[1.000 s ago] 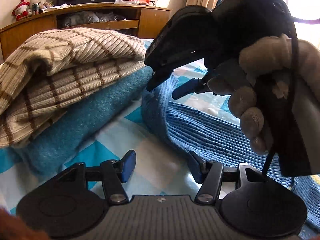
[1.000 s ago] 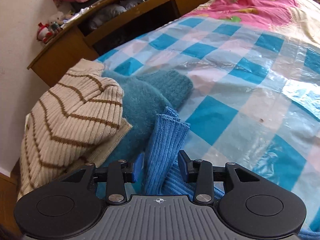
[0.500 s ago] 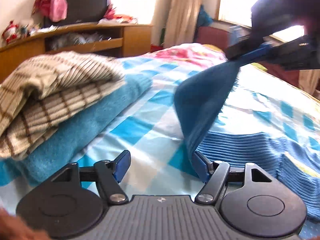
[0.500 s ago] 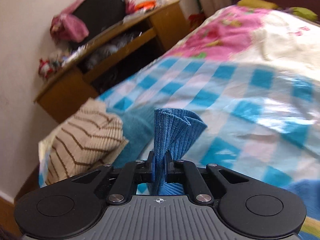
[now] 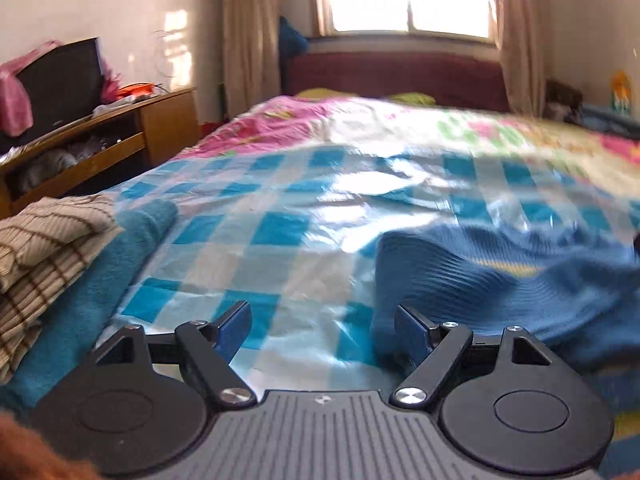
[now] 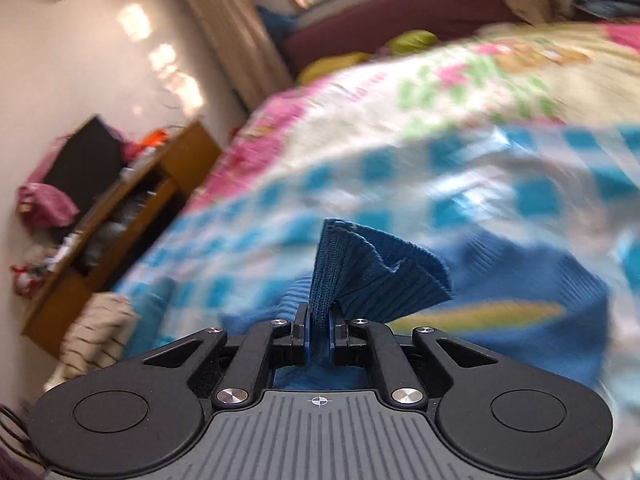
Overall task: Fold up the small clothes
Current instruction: 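Fold the held sleeve across the sweater body and open right gripper, then move both grippers to the sweater hem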
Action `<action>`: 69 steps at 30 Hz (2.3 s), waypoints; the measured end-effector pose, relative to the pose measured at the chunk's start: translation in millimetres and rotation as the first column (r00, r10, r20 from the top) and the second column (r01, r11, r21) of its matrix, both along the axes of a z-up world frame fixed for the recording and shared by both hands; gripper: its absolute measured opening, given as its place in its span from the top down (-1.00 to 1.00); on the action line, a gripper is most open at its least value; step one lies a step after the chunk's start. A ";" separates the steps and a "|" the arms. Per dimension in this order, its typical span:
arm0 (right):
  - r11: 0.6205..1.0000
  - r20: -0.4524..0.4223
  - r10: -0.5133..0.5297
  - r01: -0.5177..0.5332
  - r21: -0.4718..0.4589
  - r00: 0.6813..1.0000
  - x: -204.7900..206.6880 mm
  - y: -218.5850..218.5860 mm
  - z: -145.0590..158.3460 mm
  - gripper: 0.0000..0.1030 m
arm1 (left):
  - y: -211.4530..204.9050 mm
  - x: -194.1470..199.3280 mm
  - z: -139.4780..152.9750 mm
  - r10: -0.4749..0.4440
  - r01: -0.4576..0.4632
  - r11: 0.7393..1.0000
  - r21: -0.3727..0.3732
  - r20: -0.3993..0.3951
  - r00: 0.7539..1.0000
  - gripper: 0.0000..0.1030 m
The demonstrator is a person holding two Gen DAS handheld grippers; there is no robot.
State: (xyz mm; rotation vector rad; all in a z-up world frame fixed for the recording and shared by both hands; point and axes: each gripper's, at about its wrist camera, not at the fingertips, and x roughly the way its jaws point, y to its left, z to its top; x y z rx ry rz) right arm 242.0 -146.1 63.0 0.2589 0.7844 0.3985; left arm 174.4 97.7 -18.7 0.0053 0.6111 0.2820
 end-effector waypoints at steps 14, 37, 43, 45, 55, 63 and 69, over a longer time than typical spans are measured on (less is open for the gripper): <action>0.977 -0.132 -0.127 0.147 0.155 0.983 -4.6 -60.5 -61.6 0.32 | -29.2 19.1 3.4 -0.093 0.099 0.988 0.121 -0.060 0.994 -0.60; 0.979 -0.042 -0.202 0.202 -0.012 0.978 -6.3 -67.0 -50.8 0.69 | -29.4 43.2 -11.5 -0.087 0.105 0.987 0.124 -0.142 0.986 -0.63; 0.959 0.149 -0.224 0.245 -0.140 0.963 -21.9 -50.6 -23.1 0.69 | -34.1 50.3 6.4 -0.093 0.103 0.985 0.142 -0.074 0.993 -0.63; 0.955 0.176 -0.225 0.253 -0.157 0.958 -21.7 -44.9 -21.2 0.69 | -33.9 58.0 2.8 -0.084 0.095 0.986 0.140 -0.078 0.993 -0.63; 0.958 0.026 -0.187 0.188 -0.219 0.982 21.3 -36.5 -65.4 0.76 | 5.1 96.9 -26.2 0.066 -0.048 0.994 0.102 -0.183 0.981 -0.66; 0.961 0.076 -0.164 0.177 -0.214 0.984 3.5 -38.7 -54.8 0.69 | 8.1 81.2 -16.9 0.066 -0.051 0.994 0.101 -0.151 0.986 -0.65; 0.960 0.122 -0.129 0.155 -0.233 0.984 -4.7 -30.8 -47.5 0.69 | -7.8 69.5 -5.4 0.014 -0.003 0.994 0.107 -0.102 0.995 -0.65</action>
